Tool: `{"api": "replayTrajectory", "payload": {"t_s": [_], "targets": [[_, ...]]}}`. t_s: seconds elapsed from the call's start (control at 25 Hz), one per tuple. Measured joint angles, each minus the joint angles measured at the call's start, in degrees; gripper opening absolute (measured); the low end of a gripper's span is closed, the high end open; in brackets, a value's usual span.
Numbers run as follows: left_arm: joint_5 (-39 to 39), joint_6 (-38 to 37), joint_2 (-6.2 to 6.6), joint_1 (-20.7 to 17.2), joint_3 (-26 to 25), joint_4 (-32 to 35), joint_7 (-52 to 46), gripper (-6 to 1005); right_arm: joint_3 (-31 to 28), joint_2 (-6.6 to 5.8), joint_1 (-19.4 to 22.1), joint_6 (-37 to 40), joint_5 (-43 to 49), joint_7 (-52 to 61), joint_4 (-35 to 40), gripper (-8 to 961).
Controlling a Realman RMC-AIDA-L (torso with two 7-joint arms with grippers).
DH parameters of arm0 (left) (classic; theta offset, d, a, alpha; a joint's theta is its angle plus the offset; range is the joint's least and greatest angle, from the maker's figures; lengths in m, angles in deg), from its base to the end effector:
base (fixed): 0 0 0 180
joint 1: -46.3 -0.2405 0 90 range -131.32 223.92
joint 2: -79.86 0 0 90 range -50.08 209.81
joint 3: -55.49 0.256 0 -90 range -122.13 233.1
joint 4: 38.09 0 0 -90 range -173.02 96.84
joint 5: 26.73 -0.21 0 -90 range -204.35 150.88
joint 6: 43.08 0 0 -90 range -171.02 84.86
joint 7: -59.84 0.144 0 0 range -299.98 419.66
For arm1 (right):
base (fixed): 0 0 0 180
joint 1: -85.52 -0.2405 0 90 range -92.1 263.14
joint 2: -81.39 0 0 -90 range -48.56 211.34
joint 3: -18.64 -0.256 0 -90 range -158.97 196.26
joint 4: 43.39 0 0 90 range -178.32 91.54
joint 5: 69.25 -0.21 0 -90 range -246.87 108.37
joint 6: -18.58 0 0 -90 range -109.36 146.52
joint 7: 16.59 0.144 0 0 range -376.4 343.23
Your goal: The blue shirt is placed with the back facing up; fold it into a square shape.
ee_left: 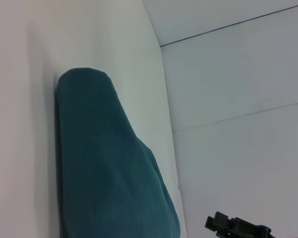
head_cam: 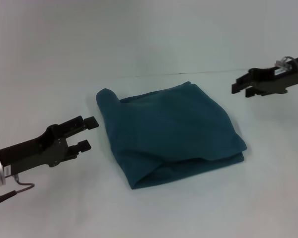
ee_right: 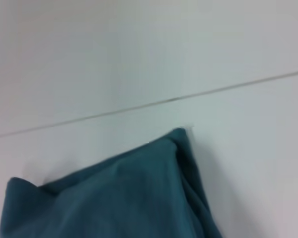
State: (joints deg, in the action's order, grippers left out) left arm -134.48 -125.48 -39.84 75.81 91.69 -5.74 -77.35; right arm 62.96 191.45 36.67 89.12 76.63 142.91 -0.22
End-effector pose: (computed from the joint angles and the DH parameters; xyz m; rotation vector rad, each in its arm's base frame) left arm -0.2736 0.3392 -0.0033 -1.9889 -2.0975 -1.0918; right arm 0.2346 0.4516 0.0753 -1.9680 1.6763 0.1870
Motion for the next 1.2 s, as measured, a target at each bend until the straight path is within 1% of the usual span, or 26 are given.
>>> {"api": "replayTrajectory", "payload": {"t_s": [0.12, 0.2, 0.24, 0.32, 0.44, 0.56, 0.64, 0.76, 0.84, 0.92, 1.0, 1.12, 1.2], "targets": [[0.0, 0.61, -0.05, 0.1, 0.0, 0.0, 0.0, 899, 0.23, 1.86, -0.83, -2.83, -0.62, -1.89, -1.76, 450], [0.0, 0.94, -0.09, 0.11, 0.0, 0.0, 0.0, 899, 0.23, 3.23, -1.26, -5.22, -1.8, -3.74, -4.3, 446], [0.0, 1.04, -0.09, 0.11, 0.0, 0.0, 0.0, 899, 0.22, 3.67, -1.41, -6.4, -2.65, -4.48, -5.73, 446], [0.0, 1.18, -0.09, 0.03, 0.0, 0.0, 0.0, 898, 0.23, 4.34, -1.58, -8.42, -4.11, -5.98, -8.4, 446], [0.0, 1.3, -0.09, -0.1, 0.0, 0.0, 0.0, 898, 0.81, 4.53, -1.97, -11.7, -3.89, -6.71, -11.67, 446], [0.0, 1.42, -0.08, -0.11, 0.0, 0.0, 0.0, 898, 2.09, 4.02, -2.17, -14.17, -0.73, -4.66, -13.22, 446], [0.0, 1.52, -0.06, -0.04, 0.01, 0.0, -0.01, 898, 2.19, 3.7, -1.99, -14.41, 0.93, -3.11, -12.48, 446], [-0.18, 1.54, 0.13, 0.24, 0.16, 0.0, -0.23, 897, 1.66, 2.67, -1.03, -9.51, -0.01, -2.83, -7.75, 445], [-0.43, 1.16, 0.25, 0.48, 0.81, 0.01, -0.47, 897, 1.56, 1.74, -0.25, -4.85, -1.36, -2.99, -4.42, 445], [-0.64, 0.57, 0.29, 0.64, 2.2, 0.18, -0.39, 897, 1.49, 0.21, 0.31, 0.5, -3.16, -3.03, -2.07, 445], [-1.13, -0.19, 0.29, 0.85, 4.23, 0.51, 0.5, 897, 0.97, -1.47, 0.57, 4.51, -4.54, -3.04, -1.72, 445], [-1.9, -1.11, 0.2, 1.25, 6.68, 0.68, 3.57, 897, -0.36, -2.86, 1.13, 8.57, -5.48, -3.31, -2.13, 445], [-2.35, -1.14, 0.06, 1.43, 8.17, 0.68, 4.69, 897, -0.92, -3.13, 1.75, 10.0, -5.61, -3.66, -2.19, 445]]}}
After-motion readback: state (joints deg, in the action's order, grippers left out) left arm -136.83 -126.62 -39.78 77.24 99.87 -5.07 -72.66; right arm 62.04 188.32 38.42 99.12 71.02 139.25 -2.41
